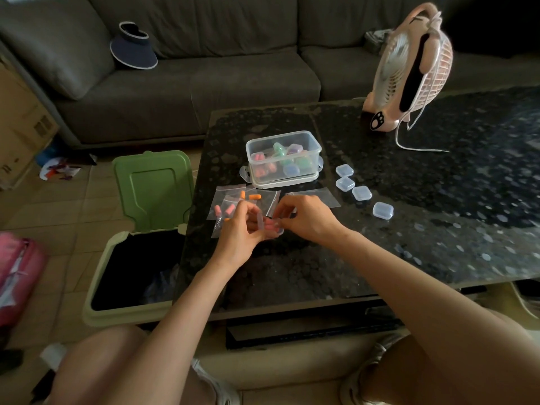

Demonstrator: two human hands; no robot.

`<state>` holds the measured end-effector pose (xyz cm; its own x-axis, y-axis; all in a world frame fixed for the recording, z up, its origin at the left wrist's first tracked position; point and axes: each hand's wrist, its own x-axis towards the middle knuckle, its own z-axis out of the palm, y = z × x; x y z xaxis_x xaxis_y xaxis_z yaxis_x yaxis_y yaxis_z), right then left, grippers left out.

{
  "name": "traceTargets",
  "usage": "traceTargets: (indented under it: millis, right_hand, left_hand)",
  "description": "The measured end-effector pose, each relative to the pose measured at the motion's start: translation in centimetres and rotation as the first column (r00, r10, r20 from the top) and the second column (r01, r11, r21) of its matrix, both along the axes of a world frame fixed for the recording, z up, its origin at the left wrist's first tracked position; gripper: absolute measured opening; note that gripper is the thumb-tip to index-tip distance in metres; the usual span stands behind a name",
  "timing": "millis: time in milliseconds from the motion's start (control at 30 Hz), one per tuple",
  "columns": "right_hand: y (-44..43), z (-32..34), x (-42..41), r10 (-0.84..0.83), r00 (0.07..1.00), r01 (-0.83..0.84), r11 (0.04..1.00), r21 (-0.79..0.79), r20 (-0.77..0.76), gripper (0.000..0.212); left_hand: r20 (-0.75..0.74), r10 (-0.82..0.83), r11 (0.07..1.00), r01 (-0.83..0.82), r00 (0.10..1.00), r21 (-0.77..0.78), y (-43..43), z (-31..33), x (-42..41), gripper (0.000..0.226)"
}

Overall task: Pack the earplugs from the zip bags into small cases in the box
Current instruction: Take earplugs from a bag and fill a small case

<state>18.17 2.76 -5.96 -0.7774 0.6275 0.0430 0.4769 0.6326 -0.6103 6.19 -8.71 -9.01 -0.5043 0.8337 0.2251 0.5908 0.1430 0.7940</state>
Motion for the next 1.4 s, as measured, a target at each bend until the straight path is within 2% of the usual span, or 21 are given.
traceTargets:
  millis: [133,233,333,567,667,767,833,933,1033,1133,1267,1400]
  right_hand:
    - [0.0,0.2,0.1,-0.011,0.996,0.001,0.994,-0.109,-0.09,0.009]
    - [-0.2,0.4,0.1,-0.027,0.987,-0.01,0.972,-0.235,-0.156,0.012]
    - [-0.3,0.0,-0.1,-0.001,0.988,-0.033,0.976,-0.216,-0.152,0.016]
    - [-0.3,0.3,0.0,0.011,0.989,-0.06,0.941,-0.332,-0.147,0.006]
    - [-0.3,0.8,0.0,-0.11,0.975,-0.008,0.848,-0.529,-0.192,0.013]
    - [-0.4,1.4,0.1,-0.173,0.967,0.0,0.739,-0.674,-0.19,0.031]
    - [-0.5,1.4,0.2,-0.127,0.98,-0.009,0.742,-0.67,-0.154,0.035]
    - [-0.7,1.4,0.2,-0.088,0.984,-0.039,0.738,-0.674,-0.154,0.03]
    - [-0.6,1.8,0.4,-0.12,0.974,-0.051,0.705,-0.707,-0.19,0.022]
    - [-0.3,2.0,0.5,-0.189,0.963,0.0,0.715,-0.699,-0.193,0.022]
    - [0.2,2.2,0.7,-0.29,0.92,0.018,0.702,-0.712,-0.263,0.025]
    - [1.0,2.3,1.0,-0.361,0.888,0.088,0.741,-0.666,-0.283,0.013]
  left_hand:
    - [0.019,0.005,1.0,-0.005,1.0,-0.004,-0.3,1.1,0.7,0.046]
    - [0.031,-0.009,1.0,0.009,0.999,-0.005,-0.4,1.4,0.8,0.046]
    - [0.022,-0.046,0.999,0.047,0.999,-0.026,-0.5,1.8,1.2,0.045]
    - [0.032,-0.015,1.0,0.015,0.999,-0.004,-0.6,2.0,1.2,0.047]
    - [0.054,-0.007,1.0,0.008,0.999,-0.006,-0.5,1.6,0.7,0.042]
    - [-0.061,0.01,0.999,-0.013,0.998,-0.037,-0.4,1.4,0.7,0.043]
    - [-0.132,0.001,0.999,-0.006,0.991,-0.033,-0.5,1.7,1.0,0.049]
    - [-0.195,-0.007,1.0,0.002,0.981,-0.028,-0.6,2.0,1.3,0.049]
    - [-0.181,-0.033,0.999,0.03,0.983,-0.02,-0.7,2.3,1.6,0.053]
    - [-0.12,-0.006,1.0,0.006,0.993,0.002,-0.7,2.5,1.8,0.054]
    - [-0.109,0.03,0.999,-0.031,0.994,-0.007,-0.6,2.5,1.3,0.037]
    - [-0.082,-0.039,0.998,0.035,0.996,-0.052,-0.7,2.2,0.1,0.024]
